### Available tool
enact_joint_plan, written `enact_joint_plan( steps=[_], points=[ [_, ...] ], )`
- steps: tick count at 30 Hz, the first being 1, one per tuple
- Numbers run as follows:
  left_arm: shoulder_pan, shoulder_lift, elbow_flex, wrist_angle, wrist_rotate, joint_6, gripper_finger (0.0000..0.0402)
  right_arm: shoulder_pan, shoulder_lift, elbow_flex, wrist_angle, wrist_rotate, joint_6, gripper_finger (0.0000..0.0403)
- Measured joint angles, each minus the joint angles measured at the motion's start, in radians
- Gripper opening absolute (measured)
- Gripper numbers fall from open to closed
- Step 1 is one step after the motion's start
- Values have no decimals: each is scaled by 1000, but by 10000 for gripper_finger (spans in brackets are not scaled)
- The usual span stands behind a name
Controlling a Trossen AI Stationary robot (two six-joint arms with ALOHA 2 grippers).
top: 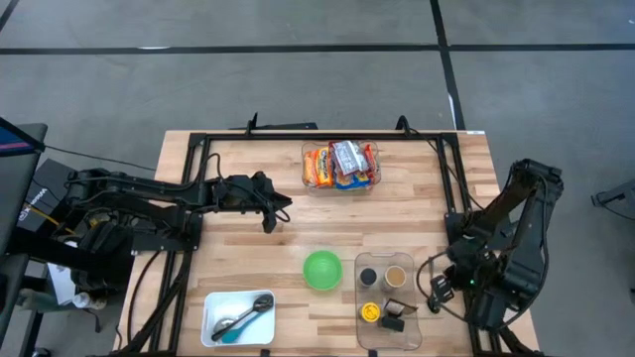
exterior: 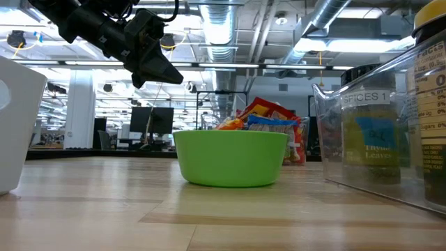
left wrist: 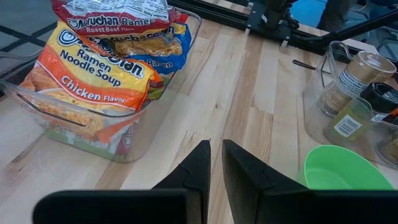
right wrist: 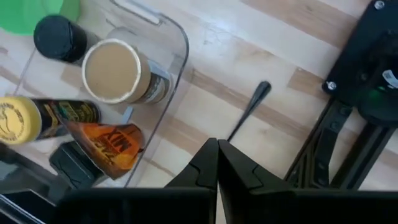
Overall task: Pick & Place Food Item
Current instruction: Put the black spoon into the white bin
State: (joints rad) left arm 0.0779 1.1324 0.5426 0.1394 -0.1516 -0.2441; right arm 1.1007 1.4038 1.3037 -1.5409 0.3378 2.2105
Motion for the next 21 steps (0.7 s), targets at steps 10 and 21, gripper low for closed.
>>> enact_joint_plan(
  steps=[10, 21],
  points=[
    [0, 0, 0, 0, 0, 0, 34, -17, -6, -120, 162, -31, -30, 0],
    [0, 0, 0, 0, 0, 0, 34, -29, -24, -333, 379, -183, 83, 0]
  ],
)
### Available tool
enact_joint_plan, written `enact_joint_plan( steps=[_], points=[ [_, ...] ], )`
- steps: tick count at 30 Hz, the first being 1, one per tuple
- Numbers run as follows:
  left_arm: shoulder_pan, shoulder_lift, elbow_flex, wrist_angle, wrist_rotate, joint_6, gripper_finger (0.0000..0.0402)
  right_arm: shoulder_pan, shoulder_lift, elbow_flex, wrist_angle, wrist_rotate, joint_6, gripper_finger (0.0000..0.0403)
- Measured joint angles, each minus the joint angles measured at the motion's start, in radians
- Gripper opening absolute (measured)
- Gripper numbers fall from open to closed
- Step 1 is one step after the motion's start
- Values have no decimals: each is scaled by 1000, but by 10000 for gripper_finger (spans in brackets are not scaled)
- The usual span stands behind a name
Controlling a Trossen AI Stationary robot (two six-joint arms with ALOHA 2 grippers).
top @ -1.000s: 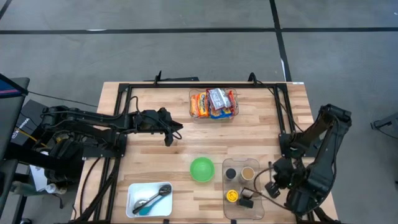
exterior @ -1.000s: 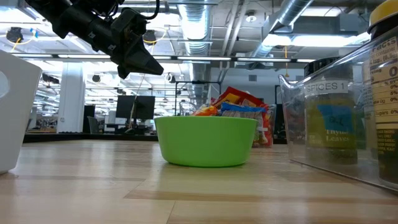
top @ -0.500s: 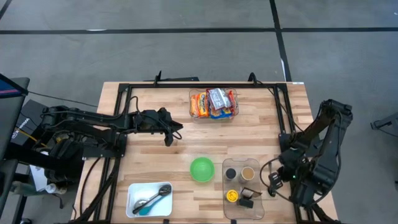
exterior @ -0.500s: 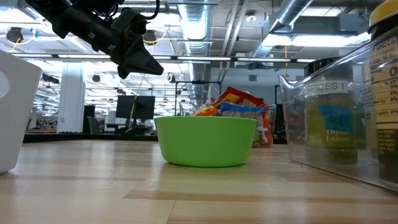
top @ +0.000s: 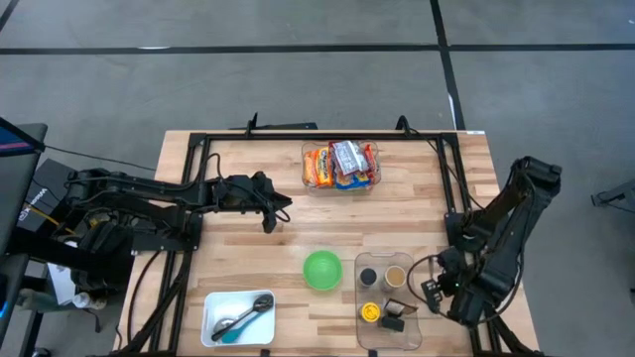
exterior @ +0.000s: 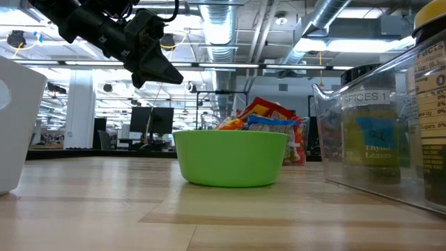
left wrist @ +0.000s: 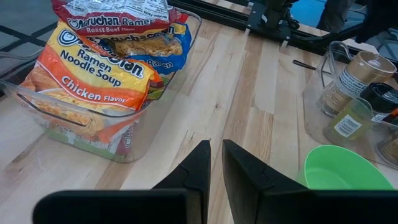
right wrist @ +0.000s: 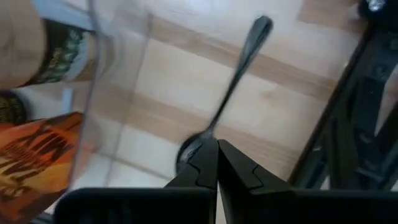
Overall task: Pick & Place Food Item
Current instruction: Put the black spoon into the white bin
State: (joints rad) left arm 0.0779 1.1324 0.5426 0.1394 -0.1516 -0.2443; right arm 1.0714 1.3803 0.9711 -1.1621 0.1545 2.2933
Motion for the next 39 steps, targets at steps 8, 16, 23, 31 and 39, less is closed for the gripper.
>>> enact_joint_plan(
  steps=[8, 16, 23, 31, 39],
  points=[
    [0, 0, 0, 3, 0, 0, 34, -42, -67, -152, 184, 1, 4, 0],
    [0, 0, 0, 4, 0, 0, 34, -54, -85, -229, 245, 0, 22, 0],
    [0, 0, 0, 3, 0, 0, 34, -53, -55, -230, 240, -27, 21, 0],
    [0, 0, 0, 3, 0, 0, 34, -53, 6, -230, 270, -31, 20, 0],
    [0, 0, 0, 3, 0, 0, 34, -53, 40, -230, 289, -54, 18, 0]
  ],
)
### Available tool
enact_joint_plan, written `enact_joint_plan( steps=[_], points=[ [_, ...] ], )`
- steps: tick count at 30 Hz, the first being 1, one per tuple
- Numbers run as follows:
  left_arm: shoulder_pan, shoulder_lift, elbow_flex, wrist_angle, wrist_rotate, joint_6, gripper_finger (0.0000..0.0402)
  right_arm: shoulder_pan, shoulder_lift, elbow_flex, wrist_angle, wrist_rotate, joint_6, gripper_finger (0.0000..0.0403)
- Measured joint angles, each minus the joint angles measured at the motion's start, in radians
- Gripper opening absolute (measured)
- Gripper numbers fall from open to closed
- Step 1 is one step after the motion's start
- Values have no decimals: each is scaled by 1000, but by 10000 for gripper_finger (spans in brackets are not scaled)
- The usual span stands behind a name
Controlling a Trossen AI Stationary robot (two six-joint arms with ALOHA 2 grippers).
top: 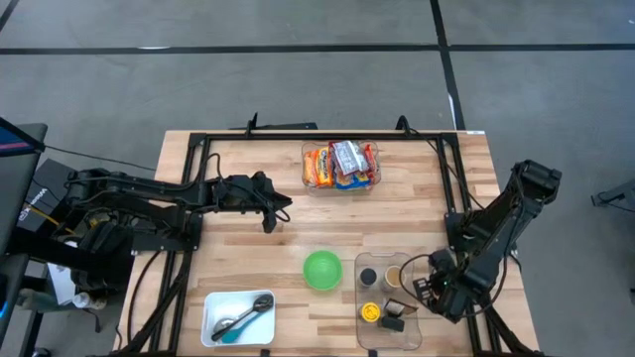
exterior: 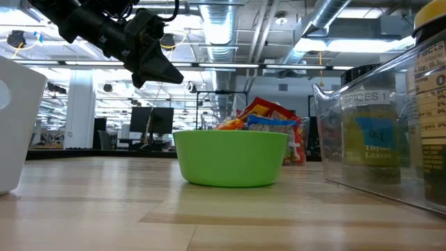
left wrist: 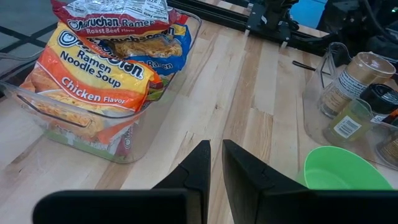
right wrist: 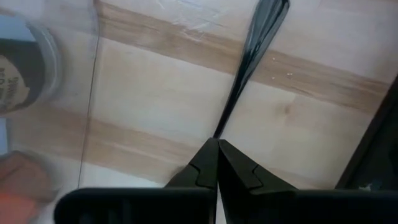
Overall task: Pick & Place Food Item
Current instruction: Put the black spoon into the white bin
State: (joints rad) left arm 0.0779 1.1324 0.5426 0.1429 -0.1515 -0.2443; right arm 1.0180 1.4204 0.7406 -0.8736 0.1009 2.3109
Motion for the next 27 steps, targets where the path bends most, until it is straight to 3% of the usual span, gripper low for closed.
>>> enact_joint_plan(
  steps=[6, 17, 27],
  points=[
    [0, 0, 0, 0, 0, 0, 34, -13, 0, 0, 5, -1, -7, 13],
    [0, 0, 0, 0, 0, 0, 34, -14, 1, -45, 78, 0, 1, 112],
    [0, 0, 0, 0, 0, 0, 34, -20, 1, -87, 149, -2, 9, 127]
  ],
)
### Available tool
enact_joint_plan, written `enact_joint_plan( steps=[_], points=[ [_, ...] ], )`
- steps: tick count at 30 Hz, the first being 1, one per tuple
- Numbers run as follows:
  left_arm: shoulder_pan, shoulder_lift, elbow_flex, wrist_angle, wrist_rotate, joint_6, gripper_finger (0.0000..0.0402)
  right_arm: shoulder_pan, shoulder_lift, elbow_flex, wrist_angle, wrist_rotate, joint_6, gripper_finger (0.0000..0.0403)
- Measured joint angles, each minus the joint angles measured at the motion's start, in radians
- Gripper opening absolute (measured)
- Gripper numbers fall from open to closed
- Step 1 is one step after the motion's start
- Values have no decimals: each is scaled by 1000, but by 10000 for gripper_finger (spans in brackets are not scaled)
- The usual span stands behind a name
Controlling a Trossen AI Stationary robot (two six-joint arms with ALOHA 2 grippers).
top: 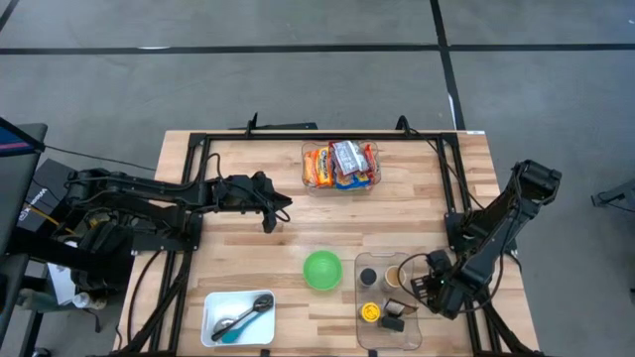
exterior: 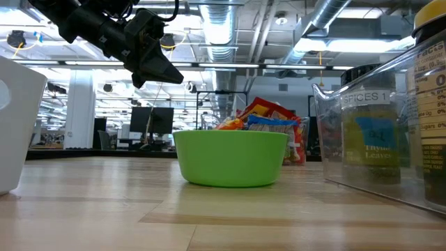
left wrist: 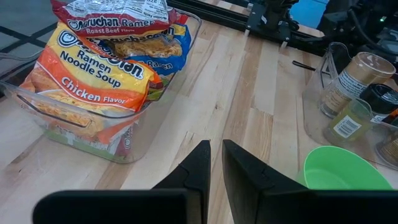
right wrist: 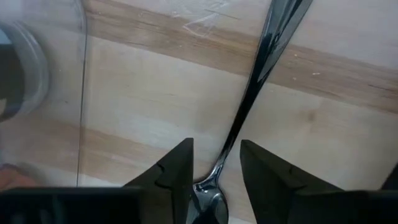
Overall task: Pick & Place Food Item
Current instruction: Put the black spoon into the white bin
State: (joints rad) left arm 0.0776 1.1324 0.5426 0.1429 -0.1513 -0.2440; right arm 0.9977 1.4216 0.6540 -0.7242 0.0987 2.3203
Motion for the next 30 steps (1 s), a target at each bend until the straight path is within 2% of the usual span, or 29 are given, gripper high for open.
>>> enact_joint_plan(
  steps=[30],
  points=[
    [0, 0, 0, 0, 0, 0, 34, -21, 36, 0, -15, -38, -3, 116]
  ],
)
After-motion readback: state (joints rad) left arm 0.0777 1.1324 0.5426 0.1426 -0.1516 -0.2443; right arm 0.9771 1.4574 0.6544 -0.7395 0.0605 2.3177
